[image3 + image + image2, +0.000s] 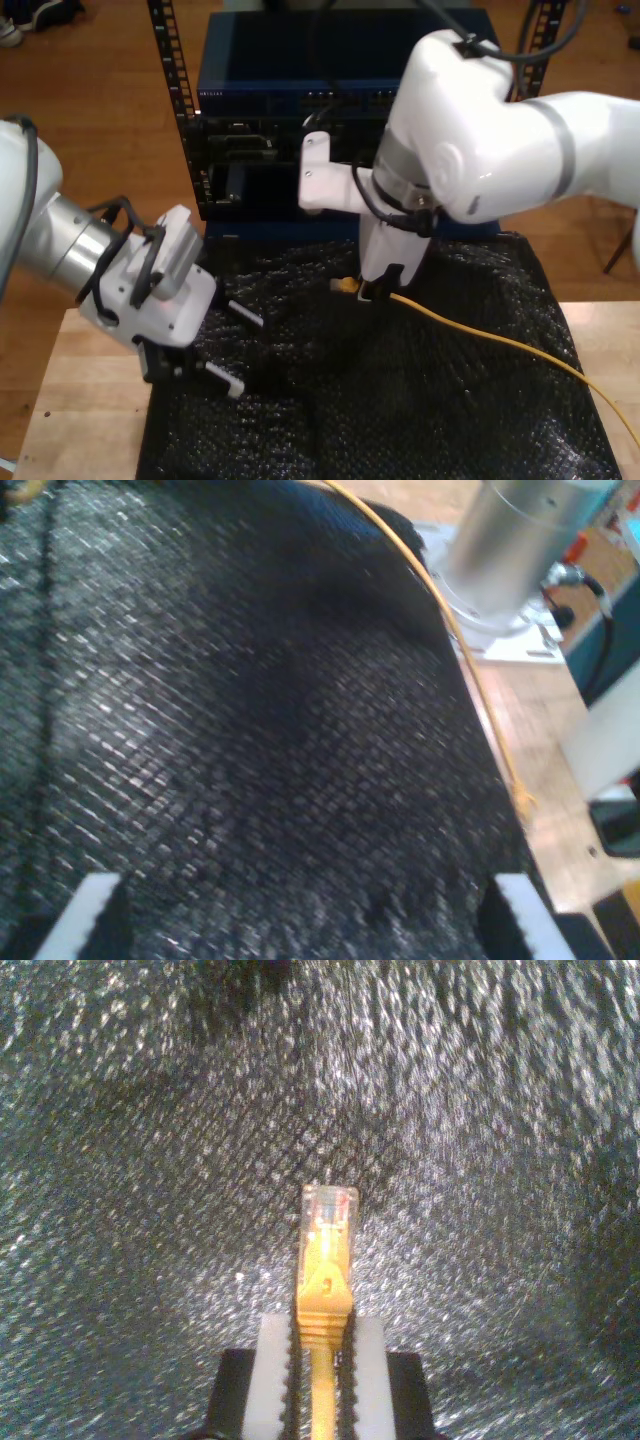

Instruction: Grab the cable and plug it in

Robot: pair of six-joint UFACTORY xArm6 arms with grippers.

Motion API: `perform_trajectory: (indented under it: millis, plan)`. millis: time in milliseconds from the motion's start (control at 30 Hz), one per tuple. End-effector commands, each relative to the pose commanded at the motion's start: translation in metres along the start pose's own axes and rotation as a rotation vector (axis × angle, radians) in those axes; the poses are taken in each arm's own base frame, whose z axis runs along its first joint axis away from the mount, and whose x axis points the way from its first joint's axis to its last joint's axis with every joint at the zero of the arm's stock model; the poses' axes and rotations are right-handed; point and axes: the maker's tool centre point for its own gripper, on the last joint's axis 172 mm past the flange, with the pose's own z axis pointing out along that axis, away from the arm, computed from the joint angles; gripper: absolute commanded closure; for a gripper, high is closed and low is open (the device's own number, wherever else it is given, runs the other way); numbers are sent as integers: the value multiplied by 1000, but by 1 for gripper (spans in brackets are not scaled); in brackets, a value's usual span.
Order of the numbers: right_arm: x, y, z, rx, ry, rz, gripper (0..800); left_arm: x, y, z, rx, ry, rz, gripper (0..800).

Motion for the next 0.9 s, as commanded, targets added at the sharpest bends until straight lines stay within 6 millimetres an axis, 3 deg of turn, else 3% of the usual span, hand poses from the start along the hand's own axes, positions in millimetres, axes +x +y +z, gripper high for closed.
perform_trajectory:
  millis: [333, 533, 900]
  plan:
    - [-11, -9, -36, 67, 143, 69, 796, 48, -18, 8, 7, 82, 70, 0]
    - [-11, -17, -54, 77, 188, 88, 796, 77, -19, 25, -20, 118, 121, 0]
    - [-3, -25, -73, 66, 238, 92, 796, 89, -26, 48, -23, 104, 153, 0]
